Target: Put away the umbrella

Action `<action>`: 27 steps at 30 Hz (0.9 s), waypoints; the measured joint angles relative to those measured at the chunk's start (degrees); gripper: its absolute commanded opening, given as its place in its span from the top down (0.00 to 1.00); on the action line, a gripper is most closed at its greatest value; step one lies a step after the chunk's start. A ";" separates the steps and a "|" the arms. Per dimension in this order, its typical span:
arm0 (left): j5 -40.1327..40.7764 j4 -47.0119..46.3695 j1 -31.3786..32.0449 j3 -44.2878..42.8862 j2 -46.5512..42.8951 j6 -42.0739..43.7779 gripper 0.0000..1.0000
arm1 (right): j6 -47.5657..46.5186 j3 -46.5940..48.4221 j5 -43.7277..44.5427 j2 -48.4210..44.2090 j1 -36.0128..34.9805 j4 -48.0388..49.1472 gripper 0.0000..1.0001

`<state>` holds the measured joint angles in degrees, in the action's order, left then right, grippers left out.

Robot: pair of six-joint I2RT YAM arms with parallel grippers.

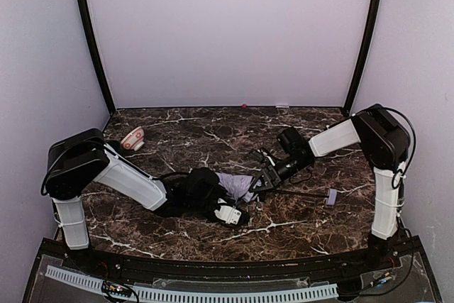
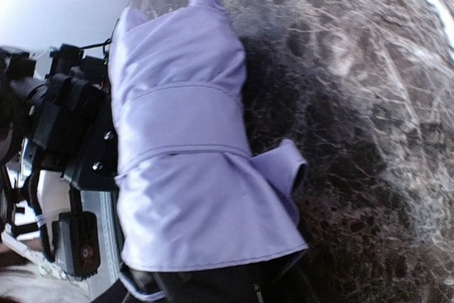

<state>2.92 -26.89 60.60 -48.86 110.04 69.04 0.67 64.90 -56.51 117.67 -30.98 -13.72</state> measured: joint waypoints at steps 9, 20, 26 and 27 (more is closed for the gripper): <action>0.44 0.94 0.00 -0.50 0.02 0.35 1.00 | -4.76 0.31 3.87 -3.72 0.50 -4.11 0.00; 0.87 1.16 -0.04 -0.57 0.02 0.37 1.00 | -9.29 2.21 20.44 -11.34 -0.39 -10.56 0.00; 1.01 1.25 -0.07 -0.61 0.02 0.39 1.00 | -14.36 8.00 24.79 -12.63 -7.74 -10.01 0.00; 1.01 1.25 -0.07 -0.61 0.02 0.39 1.00 | -14.80 9.38 24.55 -11.67 -8.59 -9.90 0.00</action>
<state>3.92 -25.65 60.53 -49.47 110.06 69.43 -14.13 74.28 -31.97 106.00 -39.57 -23.62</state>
